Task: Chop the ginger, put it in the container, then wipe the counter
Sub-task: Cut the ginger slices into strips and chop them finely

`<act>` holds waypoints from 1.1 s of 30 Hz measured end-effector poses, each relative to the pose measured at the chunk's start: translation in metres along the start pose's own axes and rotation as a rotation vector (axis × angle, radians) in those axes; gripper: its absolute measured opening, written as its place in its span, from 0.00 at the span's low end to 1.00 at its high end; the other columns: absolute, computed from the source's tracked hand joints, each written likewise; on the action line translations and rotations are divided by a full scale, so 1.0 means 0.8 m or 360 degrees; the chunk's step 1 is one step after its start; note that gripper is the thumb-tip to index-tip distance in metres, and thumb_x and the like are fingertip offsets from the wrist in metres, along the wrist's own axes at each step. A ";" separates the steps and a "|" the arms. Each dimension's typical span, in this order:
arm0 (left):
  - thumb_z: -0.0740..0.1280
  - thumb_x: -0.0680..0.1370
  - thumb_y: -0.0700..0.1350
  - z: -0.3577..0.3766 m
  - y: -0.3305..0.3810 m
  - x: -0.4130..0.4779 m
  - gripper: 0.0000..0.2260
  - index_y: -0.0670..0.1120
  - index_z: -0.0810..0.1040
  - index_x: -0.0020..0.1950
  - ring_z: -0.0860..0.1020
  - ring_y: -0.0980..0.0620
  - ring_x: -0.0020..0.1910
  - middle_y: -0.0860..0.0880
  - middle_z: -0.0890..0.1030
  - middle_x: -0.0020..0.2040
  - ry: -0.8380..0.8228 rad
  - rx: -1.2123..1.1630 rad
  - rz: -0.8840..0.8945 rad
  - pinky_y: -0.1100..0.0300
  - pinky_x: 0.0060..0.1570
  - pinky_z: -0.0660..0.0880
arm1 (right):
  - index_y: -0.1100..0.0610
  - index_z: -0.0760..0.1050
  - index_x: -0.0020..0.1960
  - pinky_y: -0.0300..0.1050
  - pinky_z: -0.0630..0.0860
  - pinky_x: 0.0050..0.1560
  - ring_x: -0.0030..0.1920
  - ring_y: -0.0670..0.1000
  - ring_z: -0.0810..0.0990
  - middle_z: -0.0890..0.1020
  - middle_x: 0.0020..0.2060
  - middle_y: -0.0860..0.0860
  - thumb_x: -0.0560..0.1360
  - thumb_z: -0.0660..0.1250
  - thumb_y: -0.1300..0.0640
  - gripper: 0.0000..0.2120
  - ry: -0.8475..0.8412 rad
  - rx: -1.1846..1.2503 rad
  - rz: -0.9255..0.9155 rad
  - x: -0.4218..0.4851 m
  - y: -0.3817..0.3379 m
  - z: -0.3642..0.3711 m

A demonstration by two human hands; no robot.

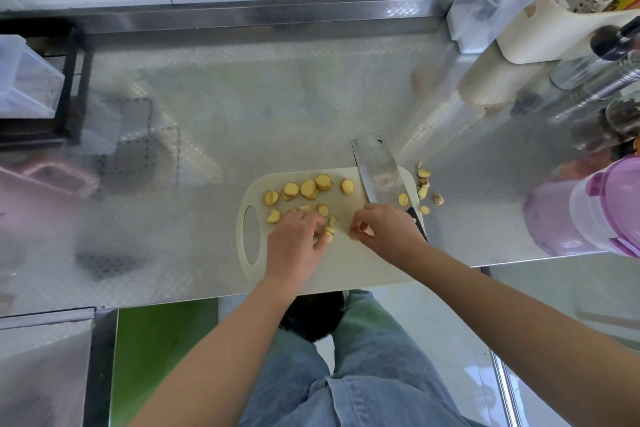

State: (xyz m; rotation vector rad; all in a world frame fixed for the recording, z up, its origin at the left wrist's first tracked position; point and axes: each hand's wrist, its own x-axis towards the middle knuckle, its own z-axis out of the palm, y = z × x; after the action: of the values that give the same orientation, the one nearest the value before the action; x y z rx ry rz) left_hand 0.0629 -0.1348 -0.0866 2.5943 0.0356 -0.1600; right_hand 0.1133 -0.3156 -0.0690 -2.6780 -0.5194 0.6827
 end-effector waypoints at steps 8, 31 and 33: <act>0.73 0.72 0.47 0.001 0.001 -0.001 0.07 0.49 0.82 0.48 0.76 0.48 0.42 0.50 0.78 0.40 0.0008 0.0111 0.0057 0.57 0.33 0.72 | 0.52 0.78 0.50 0.46 0.74 0.42 0.44 0.52 0.78 0.79 0.44 0.48 0.75 0.66 0.56 0.05 -0.0030 0.0018 -0.0050 -0.001 0.001 0.000; 0.68 0.75 0.46 -0.002 0.001 -0.011 0.05 0.49 0.83 0.48 0.76 0.53 0.40 0.51 0.81 0.41 -0.0115 -0.0189 -0.0280 0.58 0.40 0.72 | 0.52 0.77 0.48 0.46 0.75 0.43 0.38 0.47 0.75 0.81 0.39 0.46 0.69 0.74 0.55 0.10 -0.0097 0.0487 0.0086 0.016 -0.038 0.016; 0.69 0.75 0.45 -0.002 0.003 -0.011 0.05 0.50 0.83 0.48 0.75 0.54 0.38 0.52 0.81 0.39 -0.0117 -0.0203 -0.0284 0.60 0.38 0.70 | 0.52 0.78 0.49 0.43 0.72 0.41 0.39 0.47 0.75 0.80 0.38 0.45 0.69 0.74 0.54 0.11 -0.0083 0.0492 0.0085 0.014 -0.039 0.019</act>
State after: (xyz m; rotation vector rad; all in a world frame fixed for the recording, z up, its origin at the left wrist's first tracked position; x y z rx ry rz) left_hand 0.0546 -0.1360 -0.0828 2.4540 0.2431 -0.3077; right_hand 0.1066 -0.2802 -0.0734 -2.3968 -0.3250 0.7806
